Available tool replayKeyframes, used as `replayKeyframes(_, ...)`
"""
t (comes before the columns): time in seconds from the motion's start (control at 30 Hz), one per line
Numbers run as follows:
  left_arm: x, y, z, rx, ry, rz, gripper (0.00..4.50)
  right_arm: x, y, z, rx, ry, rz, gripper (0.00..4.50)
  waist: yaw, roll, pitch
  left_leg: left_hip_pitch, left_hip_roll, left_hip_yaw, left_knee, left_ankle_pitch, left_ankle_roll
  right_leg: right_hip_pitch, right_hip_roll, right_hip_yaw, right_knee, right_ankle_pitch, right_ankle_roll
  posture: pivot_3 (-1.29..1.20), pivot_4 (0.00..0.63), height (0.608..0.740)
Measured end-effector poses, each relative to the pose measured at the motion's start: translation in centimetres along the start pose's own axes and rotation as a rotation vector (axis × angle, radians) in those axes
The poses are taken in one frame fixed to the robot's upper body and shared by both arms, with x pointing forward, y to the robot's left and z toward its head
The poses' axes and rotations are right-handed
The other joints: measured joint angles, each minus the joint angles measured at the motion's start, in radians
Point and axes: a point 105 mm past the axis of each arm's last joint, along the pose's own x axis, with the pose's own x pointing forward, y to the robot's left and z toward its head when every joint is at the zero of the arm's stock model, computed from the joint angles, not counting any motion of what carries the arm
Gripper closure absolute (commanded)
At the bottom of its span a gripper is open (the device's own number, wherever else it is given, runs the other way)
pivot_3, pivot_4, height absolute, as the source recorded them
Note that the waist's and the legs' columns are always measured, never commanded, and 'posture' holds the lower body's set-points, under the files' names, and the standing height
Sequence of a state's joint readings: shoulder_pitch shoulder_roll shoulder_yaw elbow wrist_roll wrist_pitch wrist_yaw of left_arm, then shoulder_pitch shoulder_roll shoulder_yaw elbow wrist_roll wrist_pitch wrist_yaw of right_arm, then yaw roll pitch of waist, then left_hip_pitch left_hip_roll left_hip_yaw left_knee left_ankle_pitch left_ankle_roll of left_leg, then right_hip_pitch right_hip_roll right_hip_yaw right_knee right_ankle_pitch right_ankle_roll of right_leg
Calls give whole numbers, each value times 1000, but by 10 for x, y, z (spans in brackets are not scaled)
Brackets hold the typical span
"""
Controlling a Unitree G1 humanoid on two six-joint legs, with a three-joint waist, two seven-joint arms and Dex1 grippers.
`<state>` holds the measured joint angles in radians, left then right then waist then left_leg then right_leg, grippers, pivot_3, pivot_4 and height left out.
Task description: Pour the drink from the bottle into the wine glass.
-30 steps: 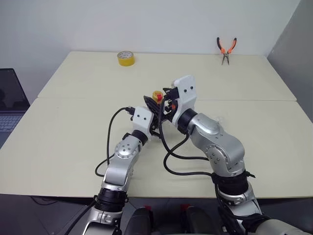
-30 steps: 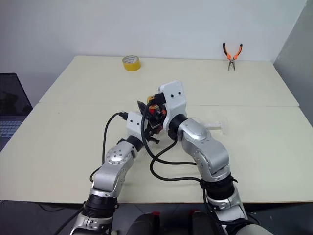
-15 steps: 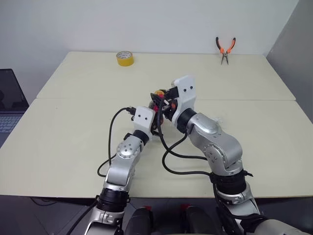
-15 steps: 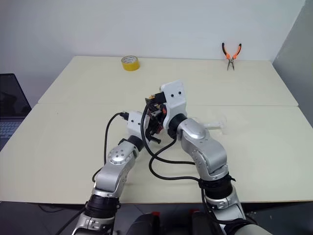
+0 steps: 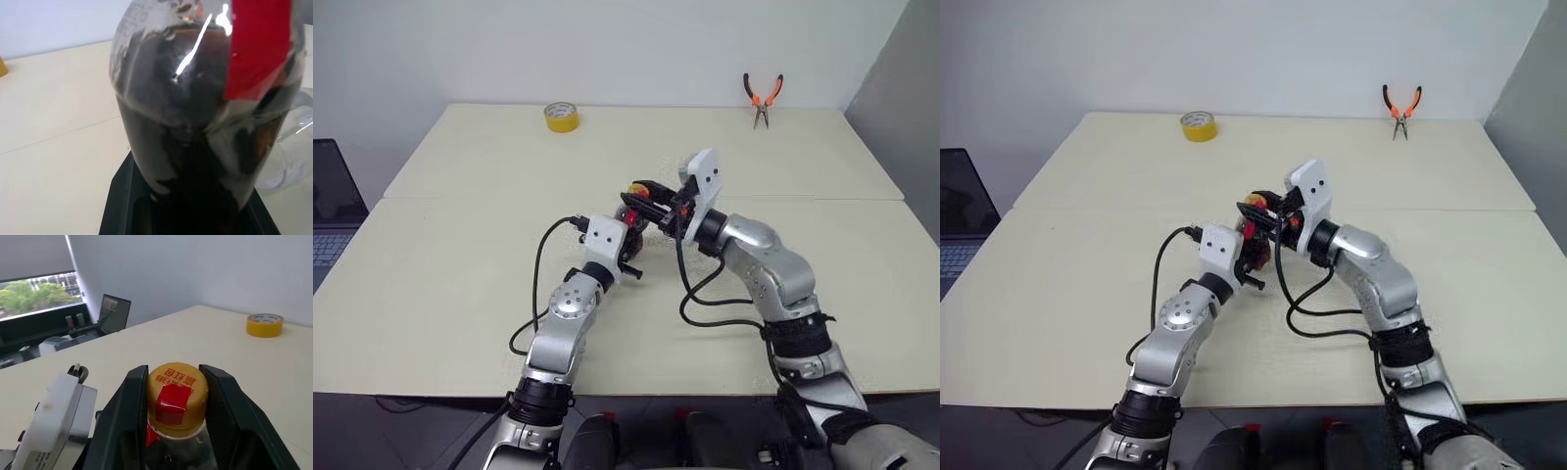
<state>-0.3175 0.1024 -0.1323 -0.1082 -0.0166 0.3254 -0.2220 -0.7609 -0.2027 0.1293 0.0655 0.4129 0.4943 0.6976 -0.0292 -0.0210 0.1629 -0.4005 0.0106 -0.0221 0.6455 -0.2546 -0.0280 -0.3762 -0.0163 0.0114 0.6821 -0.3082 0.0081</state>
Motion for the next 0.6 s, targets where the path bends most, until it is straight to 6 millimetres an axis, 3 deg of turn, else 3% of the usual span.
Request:
replayKeyframes(0.33, -2, -4, -7, -16, 31, -9, 3834, -4, -8, -7, -12, 53, 132, 3212, 1, 0, 0, -1, 0, 0, 0, 0, 0, 0, -1, 1, -1, 0, 0, 0, 150, 740)
replayKeyframes(0.6, -7, 13, -6, -16, 23, 26, 3852, -18, -7, -22, -34, 93, 83, 479, 4, 0, 0, -1, 0, 0, 0, 0, 0, 0, -1, 0, 0, 0, 0, 0, 150, 740)
